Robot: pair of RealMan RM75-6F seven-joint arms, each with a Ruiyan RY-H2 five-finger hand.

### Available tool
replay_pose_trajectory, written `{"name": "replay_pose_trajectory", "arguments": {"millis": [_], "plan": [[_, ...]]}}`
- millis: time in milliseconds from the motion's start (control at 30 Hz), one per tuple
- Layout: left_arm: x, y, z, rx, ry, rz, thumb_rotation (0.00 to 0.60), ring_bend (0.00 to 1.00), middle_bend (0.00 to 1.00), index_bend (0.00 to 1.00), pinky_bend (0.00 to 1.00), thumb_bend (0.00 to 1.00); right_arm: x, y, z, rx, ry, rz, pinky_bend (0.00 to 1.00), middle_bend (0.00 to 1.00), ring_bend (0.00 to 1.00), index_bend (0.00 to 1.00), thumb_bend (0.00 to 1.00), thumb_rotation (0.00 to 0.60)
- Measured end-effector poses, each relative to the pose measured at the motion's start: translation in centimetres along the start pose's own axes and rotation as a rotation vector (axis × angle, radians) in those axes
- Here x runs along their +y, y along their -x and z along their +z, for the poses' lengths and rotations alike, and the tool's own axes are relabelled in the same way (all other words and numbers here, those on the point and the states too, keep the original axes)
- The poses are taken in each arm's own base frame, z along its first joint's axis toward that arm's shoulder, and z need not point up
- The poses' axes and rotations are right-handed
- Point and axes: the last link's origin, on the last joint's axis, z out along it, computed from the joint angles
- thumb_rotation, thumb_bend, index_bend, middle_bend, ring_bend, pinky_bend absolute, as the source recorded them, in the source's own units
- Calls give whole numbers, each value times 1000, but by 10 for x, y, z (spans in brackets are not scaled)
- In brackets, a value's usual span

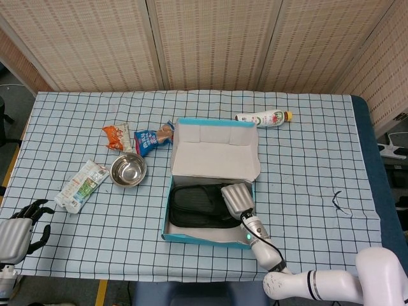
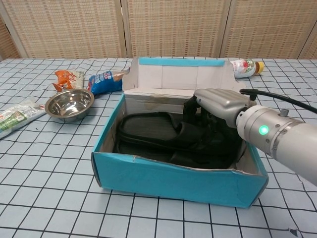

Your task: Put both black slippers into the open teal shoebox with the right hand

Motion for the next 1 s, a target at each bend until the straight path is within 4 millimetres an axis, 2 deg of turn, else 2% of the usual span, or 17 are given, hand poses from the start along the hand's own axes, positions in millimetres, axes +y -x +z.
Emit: {"name": "replay_pose_trajectory", "arguments": {"millis": [133, 233, 367, 433, 533, 667, 1000], "plan": [[0, 0, 0, 1, 1, 5, 600, 246, 181, 353, 424, 509, 3, -1, 1, 3, 3, -4, 573, 692, 576, 652, 133, 600], [0, 0, 1, 1, 2, 1, 600, 246, 180, 353, 424, 509, 4, -3, 0, 6, -3, -3, 573, 663, 537, 587, 133, 600], [0, 1, 0, -3, 3, 7, 600, 247, 180, 353, 424, 509, 3, -10, -4, 11, -24, 14, 564, 513, 415, 470, 131, 600], [0, 1, 0, -5, 1, 3, 600, 246, 180, 353, 424, 510, 3, -15, -8, 18, -37, 24, 541, 434, 318, 399, 113, 600], [0, 1, 0, -4, 3, 8, 600, 247, 181, 353, 424, 509, 4, -23, -14, 23, -54, 33, 486, 347, 195, 332, 89, 600], [1, 2, 0, -7, 4, 7, 600, 247, 180, 355, 424, 509, 8, -33, -24, 23, -73, 45, 419, 267, 97, 259, 66, 600], [1, 3, 0, -12, 2, 15, 600, 246, 180, 356, 424, 510, 15, -46, -41, 3, -114, 65, 345, 157, 0, 142, 50, 600]]}}
